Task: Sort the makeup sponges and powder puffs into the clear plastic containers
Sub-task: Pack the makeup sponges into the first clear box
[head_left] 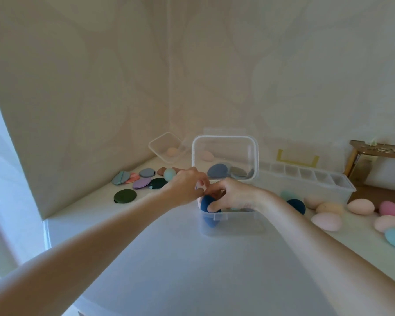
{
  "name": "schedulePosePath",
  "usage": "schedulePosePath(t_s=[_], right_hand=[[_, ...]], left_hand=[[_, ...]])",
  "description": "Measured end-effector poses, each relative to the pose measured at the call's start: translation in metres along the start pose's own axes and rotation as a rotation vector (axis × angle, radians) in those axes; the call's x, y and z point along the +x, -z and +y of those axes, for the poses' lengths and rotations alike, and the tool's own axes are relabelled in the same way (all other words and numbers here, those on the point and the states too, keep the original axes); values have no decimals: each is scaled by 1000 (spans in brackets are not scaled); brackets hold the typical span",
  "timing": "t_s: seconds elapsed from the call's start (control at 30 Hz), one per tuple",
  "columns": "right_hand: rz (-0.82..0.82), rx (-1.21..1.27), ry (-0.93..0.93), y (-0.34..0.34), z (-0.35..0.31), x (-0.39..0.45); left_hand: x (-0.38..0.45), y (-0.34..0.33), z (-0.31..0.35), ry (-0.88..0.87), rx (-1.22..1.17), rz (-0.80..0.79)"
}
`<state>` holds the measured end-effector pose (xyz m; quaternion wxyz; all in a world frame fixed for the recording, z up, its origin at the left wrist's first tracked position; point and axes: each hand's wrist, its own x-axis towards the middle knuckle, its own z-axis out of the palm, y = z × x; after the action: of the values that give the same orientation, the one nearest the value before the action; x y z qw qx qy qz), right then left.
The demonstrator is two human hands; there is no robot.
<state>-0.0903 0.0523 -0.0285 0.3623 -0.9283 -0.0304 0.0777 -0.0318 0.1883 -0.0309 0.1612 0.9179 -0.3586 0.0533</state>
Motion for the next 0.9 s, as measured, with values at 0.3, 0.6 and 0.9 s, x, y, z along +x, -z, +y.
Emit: schedulePosePath(t_s=[0.3,0.6,0.9], right_hand=[[166,-77,-34,4,15,-1],[53,-69,-106,14,15,-9],[423,-540,-476,77,55,-56]], left_hand=[[10,2,8,15,-239,-147],[18,3,13,-96,33,-253],[18,1,26,-182,80,-224]])
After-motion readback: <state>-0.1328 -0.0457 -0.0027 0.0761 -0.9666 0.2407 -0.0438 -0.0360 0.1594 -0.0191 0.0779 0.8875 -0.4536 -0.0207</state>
